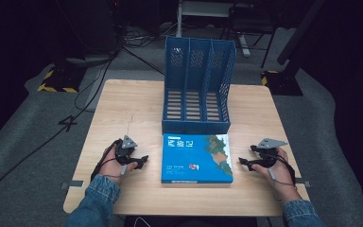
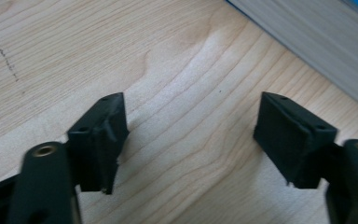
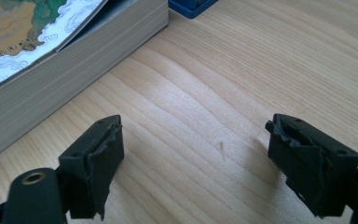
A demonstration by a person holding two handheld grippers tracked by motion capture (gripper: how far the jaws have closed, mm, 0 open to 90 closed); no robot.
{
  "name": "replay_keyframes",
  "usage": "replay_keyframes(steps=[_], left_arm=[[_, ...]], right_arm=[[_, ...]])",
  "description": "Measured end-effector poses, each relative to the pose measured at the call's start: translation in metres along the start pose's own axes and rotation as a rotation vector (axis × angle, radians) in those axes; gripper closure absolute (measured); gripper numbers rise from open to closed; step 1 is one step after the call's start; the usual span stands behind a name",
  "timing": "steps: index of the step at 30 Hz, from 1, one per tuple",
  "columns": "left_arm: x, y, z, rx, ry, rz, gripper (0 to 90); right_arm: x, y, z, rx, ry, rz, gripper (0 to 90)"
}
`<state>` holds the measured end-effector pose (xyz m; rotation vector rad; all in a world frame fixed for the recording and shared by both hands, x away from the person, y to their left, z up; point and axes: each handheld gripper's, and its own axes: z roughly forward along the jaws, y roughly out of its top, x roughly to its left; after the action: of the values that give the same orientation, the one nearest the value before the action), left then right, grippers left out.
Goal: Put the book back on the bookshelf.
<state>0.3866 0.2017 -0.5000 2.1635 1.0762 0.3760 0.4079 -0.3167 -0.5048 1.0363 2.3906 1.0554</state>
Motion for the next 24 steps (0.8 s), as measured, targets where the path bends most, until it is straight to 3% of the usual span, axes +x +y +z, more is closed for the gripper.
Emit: replay_keyframes(steps=[2, 6, 10, 17, 19, 24], left_arm=[[-0.001, 0.001, -0.001, -0.003, -0.024, -0.028, 30.2], [-0.006, 0.007, -0.005, -0.022, -0.038, 0.001, 34.3], [-0.014, 0.013, -0.009, -0.059, -0.053, -0.012, 36.1], [-0.027, 0.026, -0.015, -0.126, -0.122, -0.075, 36.0], [-0.03, 0.029, -0.015, -0.116, -0.137, -0.101, 37.7], [-0.038, 0.036, -0.007, -0.123, -0.143, -0.113, 40.1]], right_arm=[[0.0, 0.0, 0.0, 0.0, 0.0, 0.0, 18.5], [0.0, 0.0, 0.0, -0.001, 0.0, 0.0, 18.5], [0.001, 0.0, 0.0, -0.001, -0.007, 0.008, 18.5], [0.001, 0.001, 0.001, 0.001, -0.014, 0.014, 18.5], [0.001, 0.001, 0.001, 0.0, -0.015, 0.015, 18.5], [0.003, 0.0, 0.0, 0.002, -0.022, 0.021, 18.5]])
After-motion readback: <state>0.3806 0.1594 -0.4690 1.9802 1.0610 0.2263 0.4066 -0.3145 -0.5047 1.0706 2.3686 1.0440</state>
